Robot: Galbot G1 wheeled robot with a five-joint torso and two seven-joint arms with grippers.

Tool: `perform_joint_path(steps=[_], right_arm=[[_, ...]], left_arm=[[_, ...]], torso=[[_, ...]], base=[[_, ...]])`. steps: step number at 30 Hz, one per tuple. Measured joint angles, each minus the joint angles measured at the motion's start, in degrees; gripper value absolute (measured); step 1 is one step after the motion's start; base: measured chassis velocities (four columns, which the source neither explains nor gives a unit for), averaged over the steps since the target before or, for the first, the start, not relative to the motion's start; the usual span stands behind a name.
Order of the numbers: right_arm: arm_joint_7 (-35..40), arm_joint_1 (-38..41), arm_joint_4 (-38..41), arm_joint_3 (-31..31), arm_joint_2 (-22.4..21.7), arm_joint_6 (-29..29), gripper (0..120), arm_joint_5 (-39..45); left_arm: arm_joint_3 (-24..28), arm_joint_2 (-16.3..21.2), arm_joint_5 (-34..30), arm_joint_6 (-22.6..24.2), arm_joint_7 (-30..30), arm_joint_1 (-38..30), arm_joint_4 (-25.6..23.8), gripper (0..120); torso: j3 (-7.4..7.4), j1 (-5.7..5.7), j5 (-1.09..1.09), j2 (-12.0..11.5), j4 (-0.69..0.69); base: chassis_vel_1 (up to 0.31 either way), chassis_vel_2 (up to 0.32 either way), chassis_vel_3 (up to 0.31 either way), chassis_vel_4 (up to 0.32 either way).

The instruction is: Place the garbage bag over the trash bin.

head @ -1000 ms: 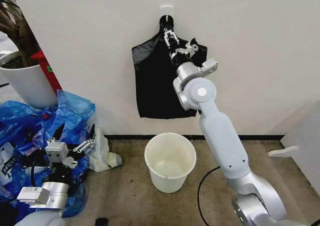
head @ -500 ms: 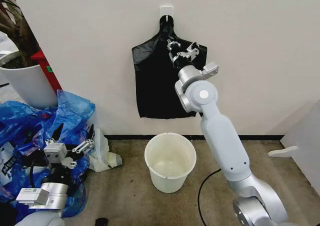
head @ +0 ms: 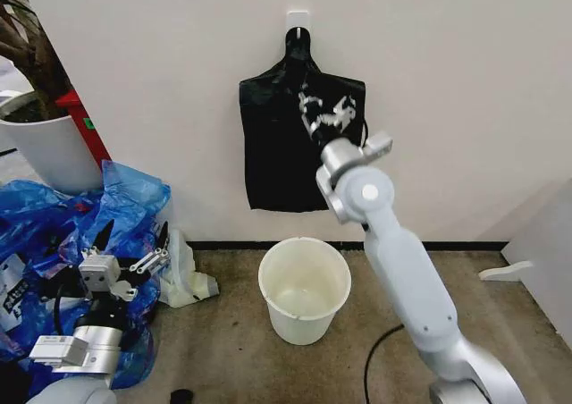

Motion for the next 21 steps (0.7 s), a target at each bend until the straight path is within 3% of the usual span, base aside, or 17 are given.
perform_joint_path(steps=[12, 21], right_arm=[[-2.9, -17.1, 6.8, -0.6, -1.3, -1.5, 0, -5.8], [-7.6, -28.2, 10.9, 2.6, -2.1, -2.3, 0, -11.1]], left_arm=[[-0.1, -0.2, -0.1, -0.7, 0.1, 0.2, 0.5, 100], [0.5, -0.2, 0.1, -1.1, 0.3, 0.3, 0.5, 100]], torso=[[0.0, 0.0, 0.0, 0.0, 0.0], [-0.01, 0.0, 0.0, 0.0, 0.0]], base=[[0.0, 0.0, 0.0, 0.0], [0.0, 0.0, 0.0, 0.0]])
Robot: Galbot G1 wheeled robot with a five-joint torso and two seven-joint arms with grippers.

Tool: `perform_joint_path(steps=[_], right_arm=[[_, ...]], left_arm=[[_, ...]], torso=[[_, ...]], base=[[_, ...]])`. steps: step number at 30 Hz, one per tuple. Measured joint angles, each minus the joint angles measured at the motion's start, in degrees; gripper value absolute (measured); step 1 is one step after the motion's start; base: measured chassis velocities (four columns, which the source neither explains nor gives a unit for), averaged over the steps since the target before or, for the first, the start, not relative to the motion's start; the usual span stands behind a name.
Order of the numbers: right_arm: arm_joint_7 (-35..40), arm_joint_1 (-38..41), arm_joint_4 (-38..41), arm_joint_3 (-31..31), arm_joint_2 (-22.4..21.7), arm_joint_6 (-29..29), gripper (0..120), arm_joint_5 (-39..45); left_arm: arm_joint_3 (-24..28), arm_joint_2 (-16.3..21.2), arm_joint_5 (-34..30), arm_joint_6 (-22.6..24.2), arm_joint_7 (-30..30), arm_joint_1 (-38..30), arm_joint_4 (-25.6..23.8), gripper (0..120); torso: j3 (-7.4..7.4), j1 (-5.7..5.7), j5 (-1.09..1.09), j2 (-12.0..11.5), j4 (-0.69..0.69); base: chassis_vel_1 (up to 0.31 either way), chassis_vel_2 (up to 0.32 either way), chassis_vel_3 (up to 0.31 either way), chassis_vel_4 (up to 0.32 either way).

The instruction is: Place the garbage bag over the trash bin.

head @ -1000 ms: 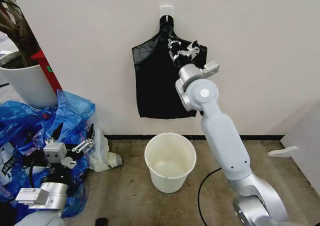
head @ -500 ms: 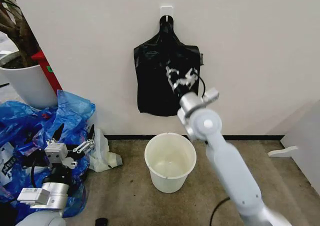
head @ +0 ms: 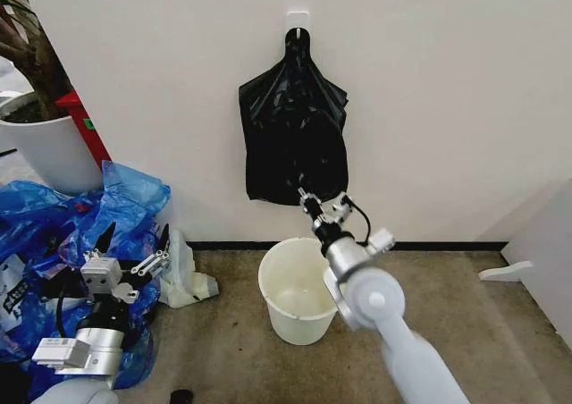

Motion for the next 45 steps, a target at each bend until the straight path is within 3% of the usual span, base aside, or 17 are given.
perform_joint_path(steps=[19, 45], right_arm=[[-6.8, -15.4, 0.5, 2.3, 3.4, -0.4, 0, -9.4], [-10.4, -21.4, -1.0, 3.3, 5.4, 2.6, 0, -13.5]], left_arm=[[0.4, 0.4, 0.1, -0.3, 0.6, 0.0, 0.7, 100], [0.8, 0.2, 0.3, -0.5, 1.5, -0.7, 2.5, 100]], torso=[[0.01, 0.0, 0.0, 0.0, 0.0], [0.01, 0.01, 0.0, 0.0, 0.01]], base=[[0.0, 0.0, 0.0, 0.0], [0.0, 0.0, 0.0, 0.0]])
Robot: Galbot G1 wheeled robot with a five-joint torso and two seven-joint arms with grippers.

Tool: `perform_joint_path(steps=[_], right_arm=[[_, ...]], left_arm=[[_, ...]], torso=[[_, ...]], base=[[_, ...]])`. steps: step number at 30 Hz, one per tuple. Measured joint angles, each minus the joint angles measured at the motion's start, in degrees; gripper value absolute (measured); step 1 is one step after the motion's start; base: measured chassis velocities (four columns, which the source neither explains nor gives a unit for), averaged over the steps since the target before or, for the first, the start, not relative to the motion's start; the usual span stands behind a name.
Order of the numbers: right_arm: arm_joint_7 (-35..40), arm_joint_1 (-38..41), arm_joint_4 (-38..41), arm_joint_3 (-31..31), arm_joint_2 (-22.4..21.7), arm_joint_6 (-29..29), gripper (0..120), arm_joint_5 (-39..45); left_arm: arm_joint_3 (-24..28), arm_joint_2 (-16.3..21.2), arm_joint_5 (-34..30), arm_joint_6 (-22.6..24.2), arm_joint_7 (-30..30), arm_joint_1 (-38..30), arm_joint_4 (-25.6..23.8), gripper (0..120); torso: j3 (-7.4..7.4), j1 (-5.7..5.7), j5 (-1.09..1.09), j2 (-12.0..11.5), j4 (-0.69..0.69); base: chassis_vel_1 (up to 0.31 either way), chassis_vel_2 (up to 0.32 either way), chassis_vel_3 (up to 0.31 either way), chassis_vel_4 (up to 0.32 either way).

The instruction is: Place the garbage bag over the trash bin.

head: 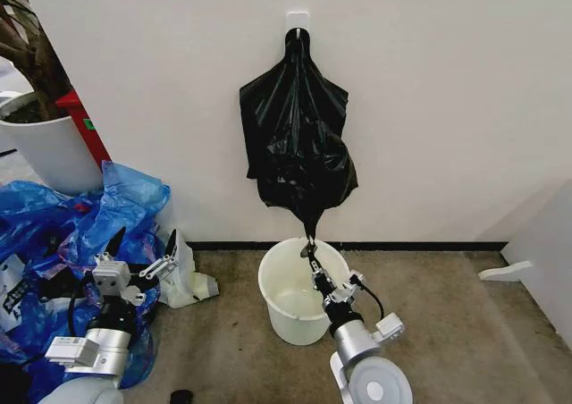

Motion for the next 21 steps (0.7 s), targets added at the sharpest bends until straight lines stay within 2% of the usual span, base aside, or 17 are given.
perform_joint_path(steps=[12, 17, 21], right_arm=[[-1.2, -1.1, -0.5, 0.4, 0.4, 0.2, 0, -0.1], [1.0, 2.8, 2.2, 0.8, -0.9, -0.6, 0, 0.4], [2.6, 8.3, 7.2, 1.2, -4.4, -3.0, 0, 2.6]], left_arm=[[-0.1, -0.2, 0.0, 0.0, 0.1, -0.1, -0.3, 100], [-0.2, -0.3, 0.0, 0.0, 0.2, -0.1, -0.6, 100], [-0.5, -0.1, -0.1, 0.1, 0.2, -0.1, -1.0, 100]], torso=[[0.0, 0.0, 0.0, 0.0, -0.01], [0.0, 0.0, 0.01, 0.0, 0.0], [0.01, 0.0, 0.01, 0.0, -0.01]], base=[[0.0, 0.0, 0.0, 0.0], [0.0, 0.0, 0.0, 0.0], [0.0, 0.0, 0.0, 0.0]])
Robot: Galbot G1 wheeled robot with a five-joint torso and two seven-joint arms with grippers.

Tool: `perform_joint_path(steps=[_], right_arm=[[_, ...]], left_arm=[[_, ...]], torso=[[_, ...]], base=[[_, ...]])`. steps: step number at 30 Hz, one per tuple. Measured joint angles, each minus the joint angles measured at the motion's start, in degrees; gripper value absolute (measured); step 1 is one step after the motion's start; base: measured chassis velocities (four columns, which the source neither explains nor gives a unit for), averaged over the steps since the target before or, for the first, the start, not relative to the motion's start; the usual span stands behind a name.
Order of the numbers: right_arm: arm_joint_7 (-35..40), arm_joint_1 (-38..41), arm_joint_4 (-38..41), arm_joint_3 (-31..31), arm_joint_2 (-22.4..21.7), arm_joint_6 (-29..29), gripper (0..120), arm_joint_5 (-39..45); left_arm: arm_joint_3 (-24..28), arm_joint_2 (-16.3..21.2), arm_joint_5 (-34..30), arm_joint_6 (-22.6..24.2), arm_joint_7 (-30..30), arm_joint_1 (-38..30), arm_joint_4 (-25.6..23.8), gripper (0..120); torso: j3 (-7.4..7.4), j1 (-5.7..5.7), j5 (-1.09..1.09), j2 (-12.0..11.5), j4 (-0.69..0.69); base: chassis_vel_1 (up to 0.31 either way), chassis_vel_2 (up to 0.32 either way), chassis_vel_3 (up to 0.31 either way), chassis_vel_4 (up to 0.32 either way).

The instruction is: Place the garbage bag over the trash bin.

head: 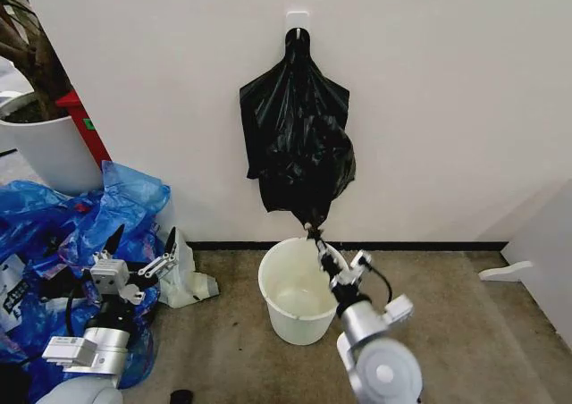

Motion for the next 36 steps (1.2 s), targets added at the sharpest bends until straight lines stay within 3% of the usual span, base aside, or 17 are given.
perform_joint_path(steps=[4, 8, 13, 16, 20, 22, 26, 32, 36], right_arm=[[3.0, 5.7, 5.0, 0.3, -2.0, -2.4, 0, 3.9], [3.6, 7.0, 4.6, 0.1, -2.3, -3.1, 0, 4.1], [2.9, 6.0, 2.5, -0.9, -2.4, -3.6, 0, 2.1], [1.9, 5.0, 1.7, -1.8, -2.4, -3.7, 0, 0.2], [0.2, 4.5, 1.0, -2.4, -3.3, -3.8, 0, -2.1], [-1.1, 4.3, 0.6, -2.8, -4.4, -3.9, 0, -3.9], [-1.8, 4.8, -0.8, -3.5, -5.2, -3.9, 0, -6.5], [-2.9, 4.5, -2.3, -4.7, -5.4, -3.7, 0, -9.9], [-3.2, 4.2, -3.1, -5.1, -5.1, -3.4, 0, -10.8]], left_arm=[[0.5, 0.3, 0.1, 1.0, 0.7, -0.8, 0.0, 100], [1.0, 1.0, 0.4, 2.7, 1.2, -2.6, 0.1, 100], [2.1, 3.6, 0.6, 7.6, 1.8, -9.7, 1.0, 100], [5.9, 7.1, -1.7, 13.2, 1.1, -17.1, 1.4, 100], [11.6, 11.4, -4.2, 17.1, -0.8, -21.5, 1.0, 100], [16.7, 15.9, -8.3, 21.1, -2.7, -25.3, -1.1, 100], [23.0, 21.0, -15.3, 25.9, -5.1, -33.6, -2.5, 100], [26.6, 25.2, -19.4, 29.0, -6.6, -42.8, -2.5, 100], [27.7, 25.6, -20.3, 30.1, -7.0, -45.1, -2.2, 100]], torso=[[0.0, 0.0, -0.01, 0.0, 0.02], [0.0, 0.0, -0.01, 0.0, 0.01], [0.0, 0.0, -0.01, 0.0, 0.0], [0.0, 0.0, -0.01, 0.0, 0.0], [0.01, 0.01, -0.02, 0.0, -0.01], [0.0, 0.0, 0.01, 0.0, 0.0], [0.0, 0.0, -0.02, 0.0, 0.0], [0.0, 0.0, 0.0, 0.0, 0.0], [0.0, 0.0, -0.01, 0.0, 0.03]], base=[[0.0, 0.0, 0.0, 0.0], [0.0, 0.0, 0.0, 0.0], [0.0, 0.0, 0.0, 0.0], [0.0, 0.0, 0.0, 0.0], [0.0, 0.0, 0.0, 0.0], [0.0, 0.0, 0.0, 0.0], [0.0, 0.0, 0.0, 0.0], [0.0, 0.0, 0.0, 0.0], [0.0, 0.0, 0.0, 0.0]])
